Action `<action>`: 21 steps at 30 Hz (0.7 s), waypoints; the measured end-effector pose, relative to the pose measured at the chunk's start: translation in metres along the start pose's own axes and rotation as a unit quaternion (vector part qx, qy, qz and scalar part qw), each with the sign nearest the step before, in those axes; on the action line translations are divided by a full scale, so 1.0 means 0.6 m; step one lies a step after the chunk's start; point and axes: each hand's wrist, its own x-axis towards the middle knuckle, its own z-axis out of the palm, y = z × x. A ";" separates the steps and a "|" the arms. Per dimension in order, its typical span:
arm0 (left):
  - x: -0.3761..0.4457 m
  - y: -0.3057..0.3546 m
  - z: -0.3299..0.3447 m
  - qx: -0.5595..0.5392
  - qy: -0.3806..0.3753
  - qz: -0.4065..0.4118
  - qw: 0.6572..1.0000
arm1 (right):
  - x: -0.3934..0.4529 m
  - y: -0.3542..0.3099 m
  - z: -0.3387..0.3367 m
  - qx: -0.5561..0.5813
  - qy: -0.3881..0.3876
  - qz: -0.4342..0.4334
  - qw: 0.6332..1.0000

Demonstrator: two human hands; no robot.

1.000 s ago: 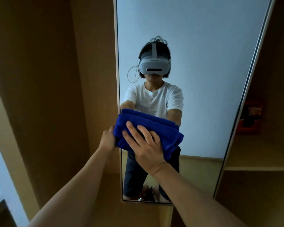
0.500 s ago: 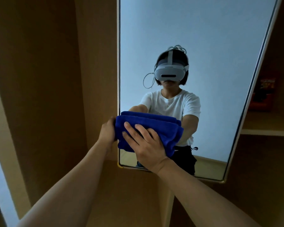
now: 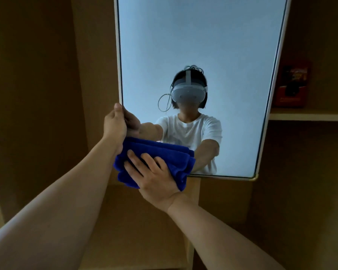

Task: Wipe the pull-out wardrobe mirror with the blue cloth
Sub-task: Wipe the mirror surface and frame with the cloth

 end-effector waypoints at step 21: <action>0.026 -0.015 0.022 0.029 0.056 0.016 0.998 | -0.099 0.086 0.017 -0.127 0.075 -0.031 0.989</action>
